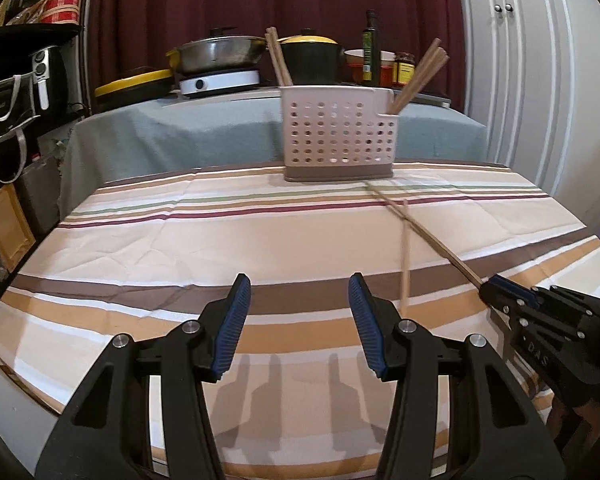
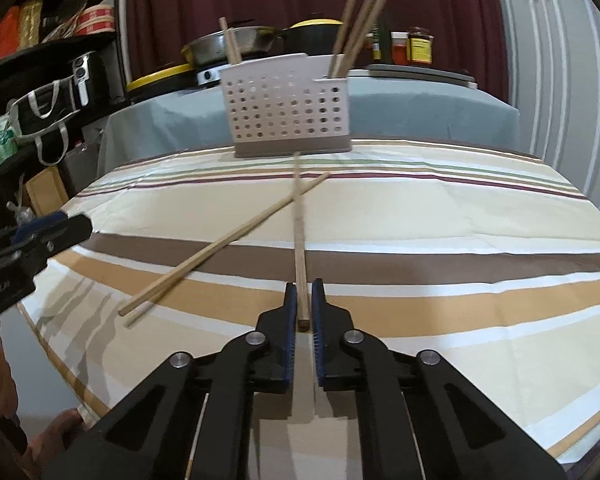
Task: Organize utensils
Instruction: 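Close the right gripper on a chopstick while the left gripper grasps the last one, then lift the left gripper's chopstick toward the white holder while the right gripper carries its chopstick, then lower both chopsticks into the white holder, tips first, with both grippers, then open the left gripper while the right gripper opens, releasing both chopsticks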
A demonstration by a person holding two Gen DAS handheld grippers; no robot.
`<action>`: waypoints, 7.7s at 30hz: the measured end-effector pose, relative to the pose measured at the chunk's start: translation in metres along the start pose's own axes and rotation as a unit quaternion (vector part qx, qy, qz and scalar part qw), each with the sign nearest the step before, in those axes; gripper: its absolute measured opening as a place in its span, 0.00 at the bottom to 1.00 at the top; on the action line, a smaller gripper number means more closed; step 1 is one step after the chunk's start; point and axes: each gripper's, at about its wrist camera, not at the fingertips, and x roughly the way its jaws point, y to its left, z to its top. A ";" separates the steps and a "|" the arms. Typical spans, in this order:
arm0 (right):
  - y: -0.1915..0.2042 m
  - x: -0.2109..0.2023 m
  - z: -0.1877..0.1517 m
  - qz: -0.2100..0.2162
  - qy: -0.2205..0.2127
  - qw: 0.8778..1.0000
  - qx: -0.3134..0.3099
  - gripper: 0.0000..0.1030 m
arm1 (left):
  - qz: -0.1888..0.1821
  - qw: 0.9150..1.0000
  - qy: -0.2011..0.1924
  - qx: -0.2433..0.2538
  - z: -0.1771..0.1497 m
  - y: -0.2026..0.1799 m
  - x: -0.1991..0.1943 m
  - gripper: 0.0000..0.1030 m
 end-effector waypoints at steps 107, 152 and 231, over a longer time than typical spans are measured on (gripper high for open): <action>-0.024 -0.041 0.217 0.036 -0.192 0.980 -0.032 0.07 | -0.042 0.995 -0.087 -0.020 0.197 0.041 0.002 0.06; -0.010 0.057 0.313 0.032 -0.236 0.971 -0.029 0.07 | -0.018 0.972 -0.235 0.022 0.311 0.018 0.041 0.06; -0.002 0.028 0.289 -0.033 -0.226 0.973 -0.035 0.81 | 0.046 0.985 -0.169 0.002 0.276 0.030 0.093 0.90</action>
